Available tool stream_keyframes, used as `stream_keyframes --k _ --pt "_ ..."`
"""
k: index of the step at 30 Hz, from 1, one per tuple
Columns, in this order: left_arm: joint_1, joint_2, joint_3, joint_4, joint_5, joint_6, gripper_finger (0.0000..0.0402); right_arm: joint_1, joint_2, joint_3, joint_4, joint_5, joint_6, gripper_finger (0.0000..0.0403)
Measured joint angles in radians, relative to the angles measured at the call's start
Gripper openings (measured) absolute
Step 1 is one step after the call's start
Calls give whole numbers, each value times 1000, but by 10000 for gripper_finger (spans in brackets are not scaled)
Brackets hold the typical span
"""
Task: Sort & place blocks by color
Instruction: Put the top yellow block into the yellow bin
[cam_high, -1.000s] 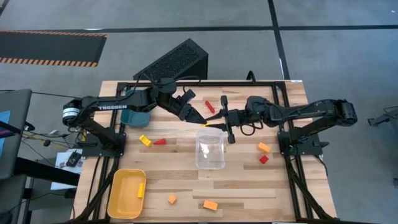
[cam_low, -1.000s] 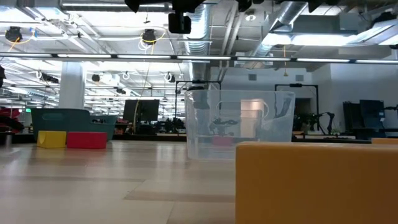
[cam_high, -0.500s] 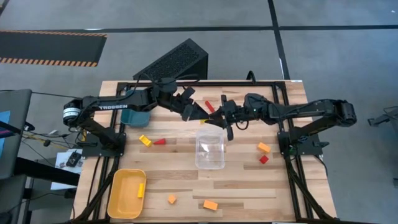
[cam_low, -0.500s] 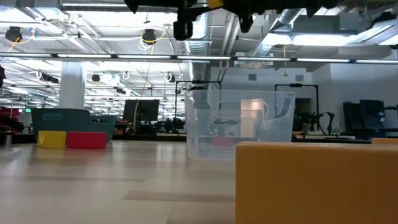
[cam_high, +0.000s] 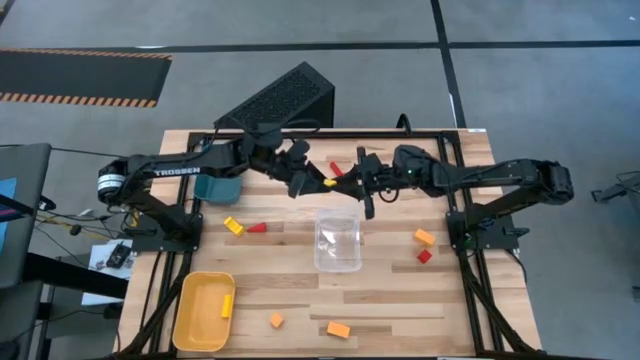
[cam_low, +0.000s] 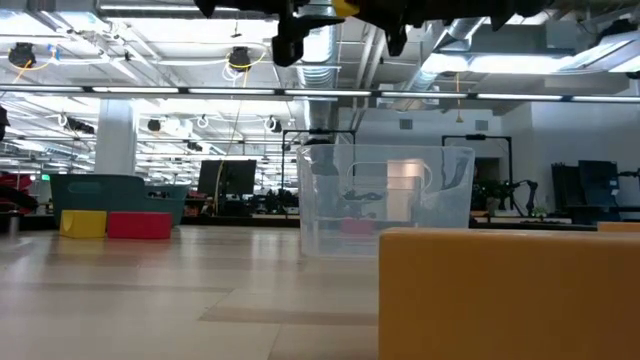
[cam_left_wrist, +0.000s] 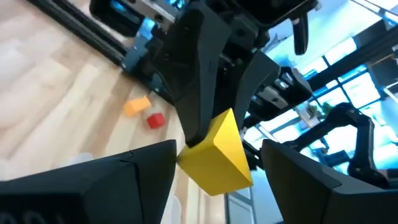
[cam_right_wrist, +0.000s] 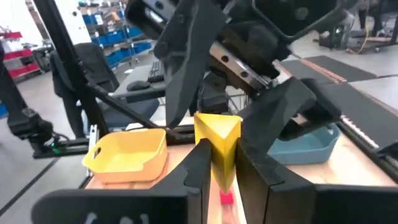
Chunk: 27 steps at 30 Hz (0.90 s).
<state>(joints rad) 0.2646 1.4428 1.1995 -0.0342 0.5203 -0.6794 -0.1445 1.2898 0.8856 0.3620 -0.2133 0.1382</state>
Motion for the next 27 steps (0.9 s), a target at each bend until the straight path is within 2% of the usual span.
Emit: stream_keyframes --k 4,7,11,14,19,27 --pt "9 -12 0 0 -25 -12 222 -9 -1 0 10 1 -50 79" --pt "17 -11 0 -8 7 -10 222 -9 -1 0 45 1 -59 79" --pt "22 -13 0 -9 21 64 222 -35 -1 0 43 4 63 79" --pt "35 -35 -1 -20 -10 129 222 -62 -2 0 49 2 163 79" --pt "61 -52 -1 -53 -113 209 222 -73 -1 0 38 31 184 78" --pt "71 -52 -1 -56 -102 288 222 -62 -1 0 38 33 150 63"
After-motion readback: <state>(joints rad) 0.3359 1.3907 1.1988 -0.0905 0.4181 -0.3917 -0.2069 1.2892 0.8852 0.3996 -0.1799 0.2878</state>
